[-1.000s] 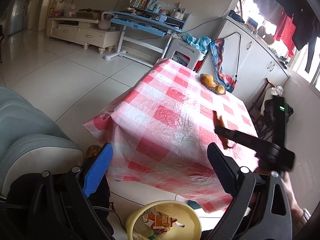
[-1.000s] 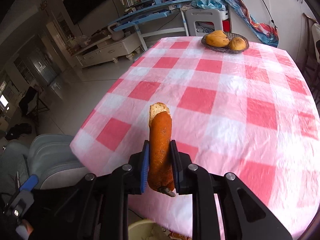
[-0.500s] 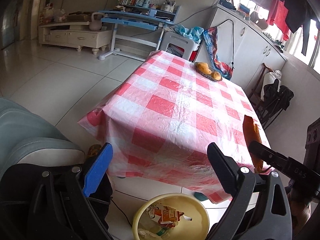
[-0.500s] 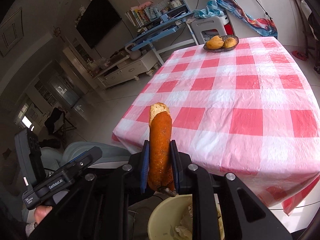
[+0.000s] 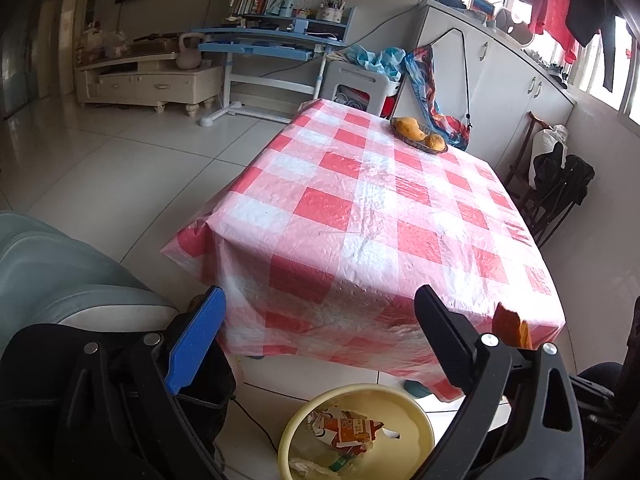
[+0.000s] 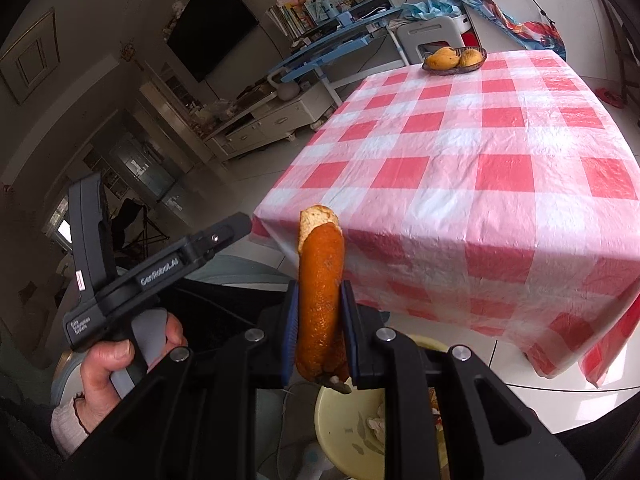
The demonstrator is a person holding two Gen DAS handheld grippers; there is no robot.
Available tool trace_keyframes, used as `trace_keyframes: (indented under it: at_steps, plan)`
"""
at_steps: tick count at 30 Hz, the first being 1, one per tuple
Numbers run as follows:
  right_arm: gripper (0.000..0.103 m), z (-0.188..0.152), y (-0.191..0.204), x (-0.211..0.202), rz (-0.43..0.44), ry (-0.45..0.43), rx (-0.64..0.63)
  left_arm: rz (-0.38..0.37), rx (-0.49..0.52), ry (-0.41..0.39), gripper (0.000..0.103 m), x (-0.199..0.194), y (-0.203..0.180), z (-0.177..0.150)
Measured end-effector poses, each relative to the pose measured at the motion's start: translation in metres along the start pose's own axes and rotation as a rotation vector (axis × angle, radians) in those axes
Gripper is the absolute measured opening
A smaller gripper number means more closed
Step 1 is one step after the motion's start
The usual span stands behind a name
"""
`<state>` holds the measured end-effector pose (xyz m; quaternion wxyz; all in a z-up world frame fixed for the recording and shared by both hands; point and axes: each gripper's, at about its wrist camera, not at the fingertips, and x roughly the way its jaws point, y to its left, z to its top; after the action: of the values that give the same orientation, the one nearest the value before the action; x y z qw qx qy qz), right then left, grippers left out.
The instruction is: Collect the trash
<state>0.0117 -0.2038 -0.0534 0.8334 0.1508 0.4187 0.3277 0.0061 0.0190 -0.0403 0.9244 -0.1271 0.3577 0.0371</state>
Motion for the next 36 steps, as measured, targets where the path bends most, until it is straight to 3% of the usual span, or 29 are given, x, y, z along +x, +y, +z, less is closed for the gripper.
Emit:
trace_keyframes:
  at_steps: [13, 19, 23, 28, 34, 36]
  plan:
    - [0.021, -0.032, 0.014, 0.019, 0.014, 0.134, -0.050, 0.007, 0.012, -0.003, 0.092, -0.001, -0.001, 0.002]
    - [0.024, -0.047, 0.024, 0.032, -0.039, 0.216, -0.124, 0.011, 0.034, -0.006, 0.092, -0.002, -0.006, 0.003]
    - [0.043, -0.049, 0.022, 0.029, -0.073, 0.211, -0.118, 0.010, 0.062, -0.012, 0.092, -0.004, -0.012, 0.003]
    - [0.065, -0.042, 0.016, 0.012, -0.156, 0.105, -0.099, 0.004, 0.117, -0.046, 0.092, -0.012, -0.025, 0.003]
    - [0.088, -0.027, 0.023, -0.040, -0.541, -0.220, -0.144, -0.022, 0.175, -0.131, 0.094, -0.035, -0.038, 0.006]
    - [0.093, -0.024, 0.032, -0.056, -0.617, -0.326, -0.190, -0.028, 0.190, -0.168, 0.095, -0.044, -0.039, 0.008]
